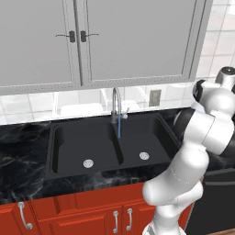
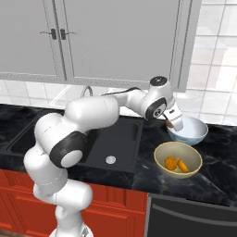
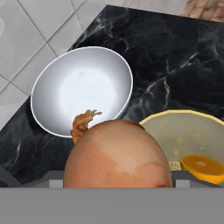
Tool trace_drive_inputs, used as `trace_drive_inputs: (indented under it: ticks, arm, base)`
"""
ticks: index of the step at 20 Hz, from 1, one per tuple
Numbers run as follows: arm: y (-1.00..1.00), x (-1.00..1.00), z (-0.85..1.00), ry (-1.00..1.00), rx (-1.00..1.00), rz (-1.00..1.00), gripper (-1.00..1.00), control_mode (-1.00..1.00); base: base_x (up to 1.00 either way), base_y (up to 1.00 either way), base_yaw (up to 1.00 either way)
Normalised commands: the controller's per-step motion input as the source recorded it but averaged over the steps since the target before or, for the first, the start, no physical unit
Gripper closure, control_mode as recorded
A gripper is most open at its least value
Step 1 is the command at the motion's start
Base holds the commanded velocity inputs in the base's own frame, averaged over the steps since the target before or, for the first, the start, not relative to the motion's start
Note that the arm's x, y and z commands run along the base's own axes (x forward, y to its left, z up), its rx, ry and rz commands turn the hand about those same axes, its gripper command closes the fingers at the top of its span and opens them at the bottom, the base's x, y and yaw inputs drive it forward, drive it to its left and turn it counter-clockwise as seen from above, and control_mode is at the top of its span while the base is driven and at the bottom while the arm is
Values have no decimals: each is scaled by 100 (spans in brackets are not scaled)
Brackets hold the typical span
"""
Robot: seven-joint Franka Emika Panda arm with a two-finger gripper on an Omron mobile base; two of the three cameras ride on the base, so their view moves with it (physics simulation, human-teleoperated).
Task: Pick the oranges from the sink and place them in one bowl. Place the onion in the other bowl. Then turn off the sink faucet.
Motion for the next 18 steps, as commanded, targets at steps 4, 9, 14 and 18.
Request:
trace_drive_inputs:
  ticks: [4, 9, 14, 18]
  arm:
    - [-23, 25, 0, 0, 5, 0, 100, -100]
    - [-29, 35, 0, 0, 4, 0, 100, -100]
    - [-19, 29, -10, 0, 2, 0, 100, -100]
    - [-14, 29, -22, 0, 1, 0, 100, -100]
  base:
    - [0, 0, 0]
    - [0, 0, 0]
    - [0, 0, 0]
    - [0, 0, 0]
